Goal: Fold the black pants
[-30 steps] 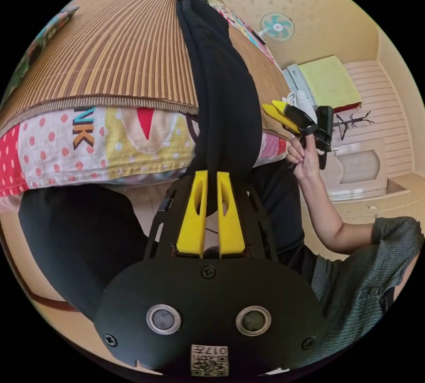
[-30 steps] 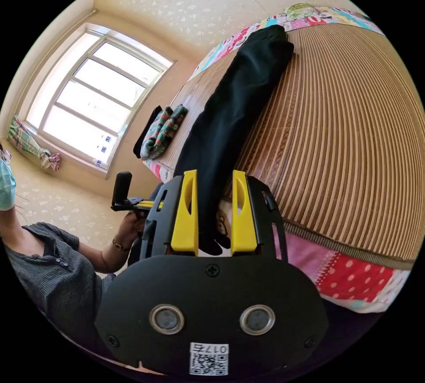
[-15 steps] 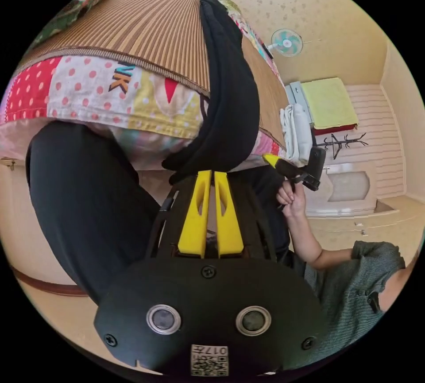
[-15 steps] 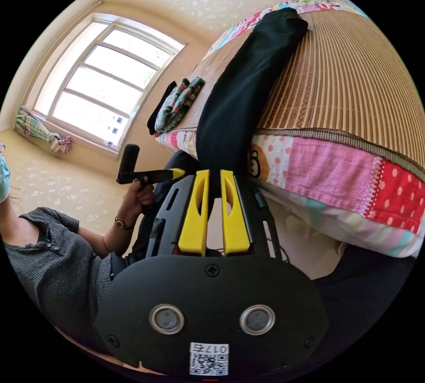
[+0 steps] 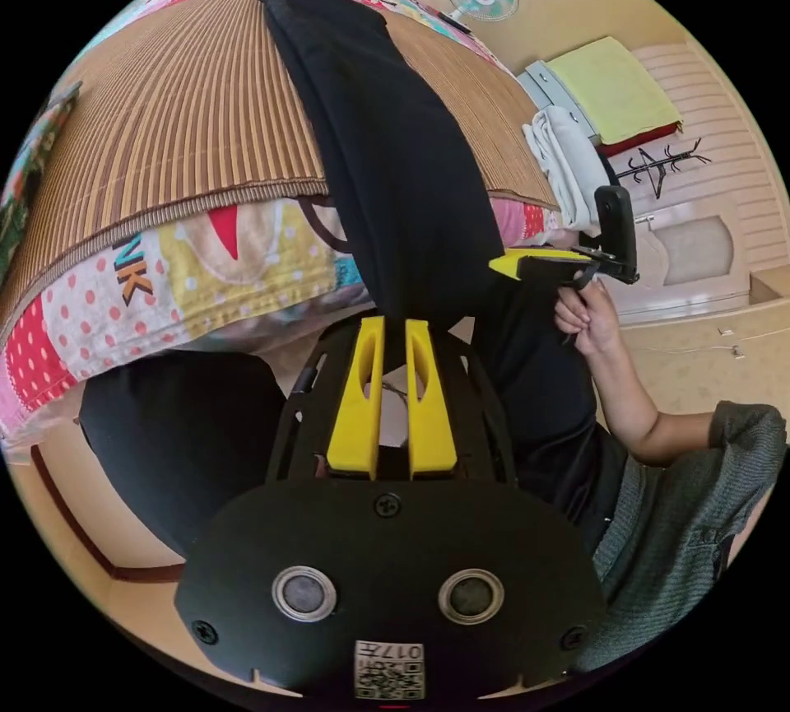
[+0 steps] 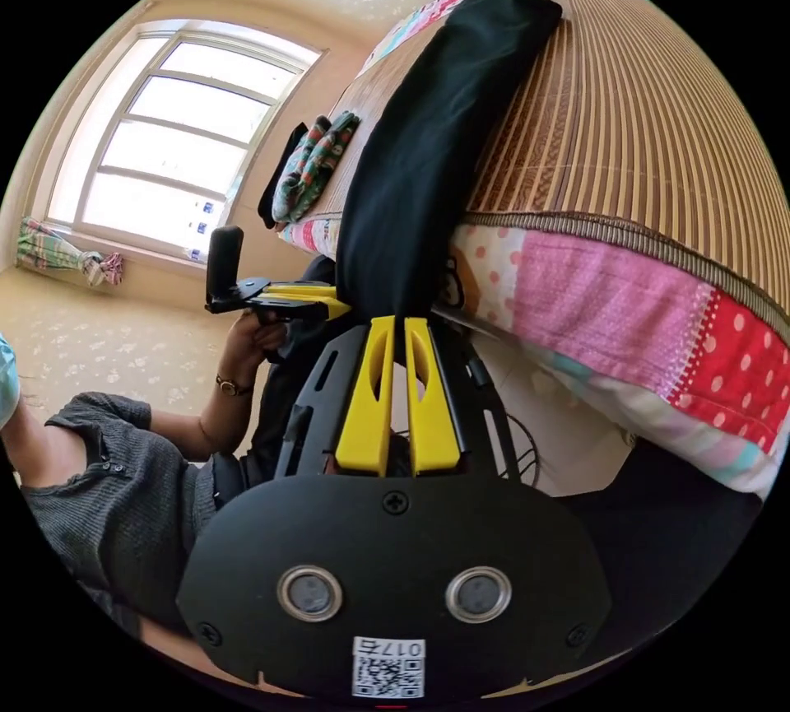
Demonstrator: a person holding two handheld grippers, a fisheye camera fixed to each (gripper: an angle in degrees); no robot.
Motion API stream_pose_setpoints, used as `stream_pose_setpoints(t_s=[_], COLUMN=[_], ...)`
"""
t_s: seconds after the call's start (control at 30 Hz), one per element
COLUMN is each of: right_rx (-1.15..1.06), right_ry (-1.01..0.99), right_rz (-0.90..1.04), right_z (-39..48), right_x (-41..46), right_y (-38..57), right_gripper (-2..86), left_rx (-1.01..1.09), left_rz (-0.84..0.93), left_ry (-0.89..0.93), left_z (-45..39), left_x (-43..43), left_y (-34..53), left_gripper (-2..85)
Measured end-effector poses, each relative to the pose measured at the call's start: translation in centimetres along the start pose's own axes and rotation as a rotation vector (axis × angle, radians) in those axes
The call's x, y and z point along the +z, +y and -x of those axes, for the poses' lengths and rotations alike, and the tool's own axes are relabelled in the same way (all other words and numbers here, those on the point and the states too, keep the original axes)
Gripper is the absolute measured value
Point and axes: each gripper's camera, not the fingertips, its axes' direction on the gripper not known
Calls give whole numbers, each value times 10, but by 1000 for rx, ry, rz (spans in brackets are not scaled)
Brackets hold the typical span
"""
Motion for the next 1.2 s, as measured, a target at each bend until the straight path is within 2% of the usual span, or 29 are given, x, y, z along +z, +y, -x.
stream_pose_setpoints(t_s=[0.07, 0.13, 0.23, 0.27, 0.37, 0.43, 0.53, 0.6, 0.67, 0.77, 0.83, 0.9, 1.0, 1.2], right_rx=[32, 57, 80, 81, 106, 99, 71, 86, 60, -36, -133, -250, -487, -934], right_ry=[-46, -60, -70, -59, -2, -19, -68, -115, -190, -343, -449, -535, -563, -396], right_rz=[-63, -167, -278, -296, -269, -246, -204, -173, -202, -281, -337, -387, -450, -548], right_z=[-12, -22, -36, -40, -48, -51, -49, -50, -44, -20, 5, 40, 120, 299], right_x=[-28, -55, -88, -94, -92, -86, -69, -61, -73, -113, -142, -171, -229, -342], right_y=[9, 9, -6, -16, -48, -65, -87, -93, -80, -42, -16, 2, 19, 82], right_gripper=[41, 46, 74, 95, 119, 122, 115, 97, 66, 33, 24, 18, 14, 9], left_rx=[-33, -58, -76, -87, -144, -130, -130, -157, -142, -16, 98, 211, 431, 788], left_rz=[-52, -283, -489, -492, -348, -365, -301, -247, -274, -367, -479, -582, -736, -1007], left_ry=[47, 165, 202, 185, 146, 170, 188, 183, 182, 360, 568, 659, 662, 565], left_z=[5, 17, 35, 39, 59, 63, 63, 61, 56, 44, 33, 12, -45, -165], left_x=[-10, -44, -70, -70, -50, -38, -20, -13, -18, -43, -71, -99, -160, -272], left_y=[10, 21, 15, 8, -38, -60, -83, -87, -76, -37, 1, 26, 59, 130], left_gripper=[59, 67, 84, 94, 173, 178, 154, 109, 67, 53, 51, 50, 51, 55])
